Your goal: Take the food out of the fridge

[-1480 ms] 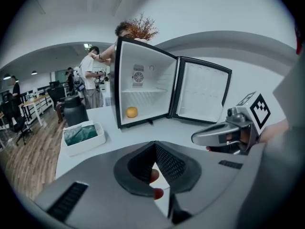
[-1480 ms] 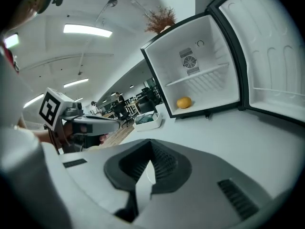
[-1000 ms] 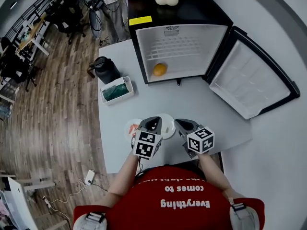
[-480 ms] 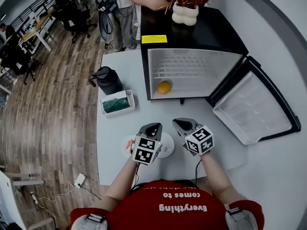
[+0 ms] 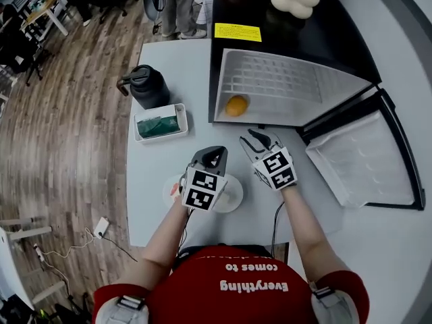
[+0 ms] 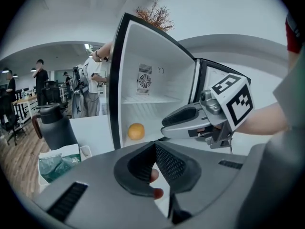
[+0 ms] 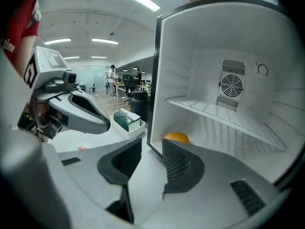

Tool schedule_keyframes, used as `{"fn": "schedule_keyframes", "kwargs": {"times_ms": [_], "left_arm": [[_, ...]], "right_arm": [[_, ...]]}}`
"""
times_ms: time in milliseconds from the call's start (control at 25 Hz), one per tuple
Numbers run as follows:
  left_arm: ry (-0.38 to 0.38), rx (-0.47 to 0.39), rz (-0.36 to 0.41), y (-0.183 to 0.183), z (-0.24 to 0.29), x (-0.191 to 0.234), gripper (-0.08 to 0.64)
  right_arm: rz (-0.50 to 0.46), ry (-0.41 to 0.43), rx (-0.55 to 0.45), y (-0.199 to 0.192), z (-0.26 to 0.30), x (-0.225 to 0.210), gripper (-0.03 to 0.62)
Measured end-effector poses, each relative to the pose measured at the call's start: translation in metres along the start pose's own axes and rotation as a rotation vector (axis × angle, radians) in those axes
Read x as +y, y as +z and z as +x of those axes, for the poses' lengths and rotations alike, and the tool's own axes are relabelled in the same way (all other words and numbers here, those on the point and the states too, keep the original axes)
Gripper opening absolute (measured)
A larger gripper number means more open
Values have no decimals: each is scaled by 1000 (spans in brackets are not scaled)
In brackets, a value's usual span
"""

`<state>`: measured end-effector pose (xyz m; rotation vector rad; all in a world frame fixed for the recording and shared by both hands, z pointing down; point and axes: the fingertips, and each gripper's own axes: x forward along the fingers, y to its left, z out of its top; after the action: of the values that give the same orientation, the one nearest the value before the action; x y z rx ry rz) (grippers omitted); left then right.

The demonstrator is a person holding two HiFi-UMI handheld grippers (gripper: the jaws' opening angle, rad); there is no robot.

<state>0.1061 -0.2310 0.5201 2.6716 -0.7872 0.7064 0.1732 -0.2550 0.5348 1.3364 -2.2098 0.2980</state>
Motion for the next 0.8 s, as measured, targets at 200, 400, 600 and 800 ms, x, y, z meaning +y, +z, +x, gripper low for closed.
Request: {"fn": "schedule_keyframes", "kwargs": {"times_ms": [200, 400, 600, 800], "left_arm": [[-1, 12, -27, -6, 10, 9, 0], [-5, 30, -37, -13, 18, 17, 0], [-15, 40, -48, -19, 24, 22, 0], [-22, 53, -66, -24, 28, 23, 0]], "right_arm": [[-31, -27, 72, -8, 33, -20, 216], [-112, -40, 171, -18, 64, -38, 294], [-444, -66, 319, -33, 96, -61, 312], [-536, -60, 345, -37, 124, -69, 313]]}}
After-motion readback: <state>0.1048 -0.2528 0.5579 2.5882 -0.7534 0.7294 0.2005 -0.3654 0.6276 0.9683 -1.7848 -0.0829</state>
